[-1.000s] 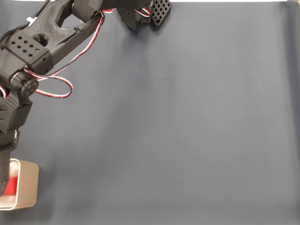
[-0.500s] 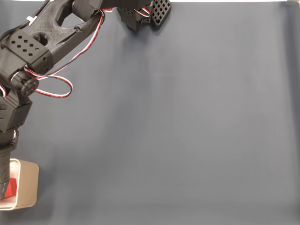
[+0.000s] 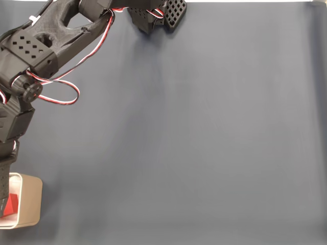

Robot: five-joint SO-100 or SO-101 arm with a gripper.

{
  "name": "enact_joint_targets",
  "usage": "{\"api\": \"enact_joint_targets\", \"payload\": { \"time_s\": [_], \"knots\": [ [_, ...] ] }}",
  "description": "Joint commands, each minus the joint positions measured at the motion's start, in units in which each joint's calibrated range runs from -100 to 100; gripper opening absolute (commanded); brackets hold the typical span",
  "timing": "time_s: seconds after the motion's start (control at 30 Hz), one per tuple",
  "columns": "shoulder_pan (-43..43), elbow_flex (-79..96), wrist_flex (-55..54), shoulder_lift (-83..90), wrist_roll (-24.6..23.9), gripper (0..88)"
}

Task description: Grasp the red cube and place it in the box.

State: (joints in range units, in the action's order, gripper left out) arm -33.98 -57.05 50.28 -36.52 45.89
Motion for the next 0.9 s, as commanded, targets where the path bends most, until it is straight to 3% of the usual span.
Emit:
{"api": "enact_joint_targets", "payload": {
  "time_s": [0.0, 0.3, 0.87],
  "knots": [
    [-0.6, -0.2, -1.3, 5.4, -0.6, 31.6],
    [-0.3, 0.8, -2.2, 6.5, -1.3, 0.0],
    [5.6, 19.6, -3.4, 24.8, -2.6, 0.0]
  ]
}}
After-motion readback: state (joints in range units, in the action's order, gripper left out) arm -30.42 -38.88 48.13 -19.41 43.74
